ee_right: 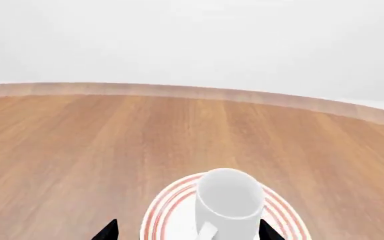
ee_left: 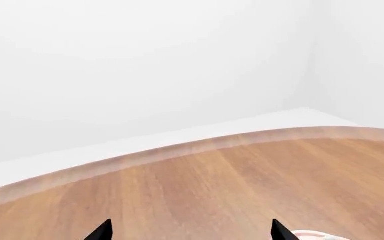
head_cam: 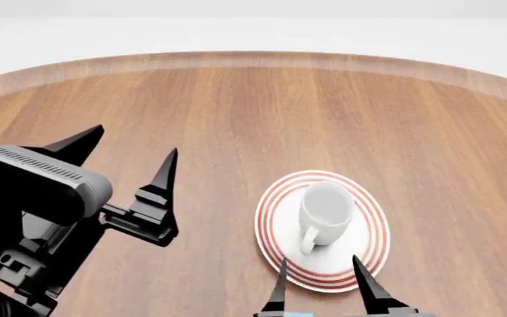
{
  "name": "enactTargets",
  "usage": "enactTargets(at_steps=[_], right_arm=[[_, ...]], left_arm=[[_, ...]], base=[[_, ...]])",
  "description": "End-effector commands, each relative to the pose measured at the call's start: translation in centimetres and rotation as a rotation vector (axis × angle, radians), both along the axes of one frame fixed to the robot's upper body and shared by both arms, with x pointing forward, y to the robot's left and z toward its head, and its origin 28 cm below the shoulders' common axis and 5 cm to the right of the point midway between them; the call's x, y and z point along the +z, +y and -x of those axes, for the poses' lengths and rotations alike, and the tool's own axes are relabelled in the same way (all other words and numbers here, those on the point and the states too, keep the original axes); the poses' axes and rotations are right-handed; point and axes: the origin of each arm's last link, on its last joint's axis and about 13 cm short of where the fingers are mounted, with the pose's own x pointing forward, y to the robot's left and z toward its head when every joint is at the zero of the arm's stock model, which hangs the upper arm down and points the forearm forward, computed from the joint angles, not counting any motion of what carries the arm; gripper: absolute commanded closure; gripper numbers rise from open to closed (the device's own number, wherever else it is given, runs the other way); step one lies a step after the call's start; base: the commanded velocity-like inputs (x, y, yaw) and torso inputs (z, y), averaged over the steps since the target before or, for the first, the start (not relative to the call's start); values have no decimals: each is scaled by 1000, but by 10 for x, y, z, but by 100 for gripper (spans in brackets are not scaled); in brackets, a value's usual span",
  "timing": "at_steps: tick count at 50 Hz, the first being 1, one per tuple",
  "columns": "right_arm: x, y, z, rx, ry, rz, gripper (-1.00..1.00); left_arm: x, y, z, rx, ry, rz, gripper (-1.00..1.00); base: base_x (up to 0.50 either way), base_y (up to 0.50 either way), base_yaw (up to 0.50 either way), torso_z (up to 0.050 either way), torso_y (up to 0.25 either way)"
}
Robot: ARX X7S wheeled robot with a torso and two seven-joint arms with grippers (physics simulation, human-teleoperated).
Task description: Pick up the white mug and put it on the plate, and put the chocolate pudding to the right of the plate.
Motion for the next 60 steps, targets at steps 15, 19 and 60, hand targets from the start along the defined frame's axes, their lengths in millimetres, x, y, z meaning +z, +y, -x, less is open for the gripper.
enactTargets(at_steps=[15,19,60], right_arm=[[6,0,17,75,485,-50,-100],[3,2,19,87,547,-74,-100],[-18,2,12,67,659,-109,-100]], left_arm=[[0,-2,-2,-24,-11,25,-100],[0,-2,-1,-24,-8,25,-100],[-9,-4,-4,-35,21,45,-100]], base=[[0,0,0,0,0],[0,0,0,0,0],[0,0,0,0,0]])
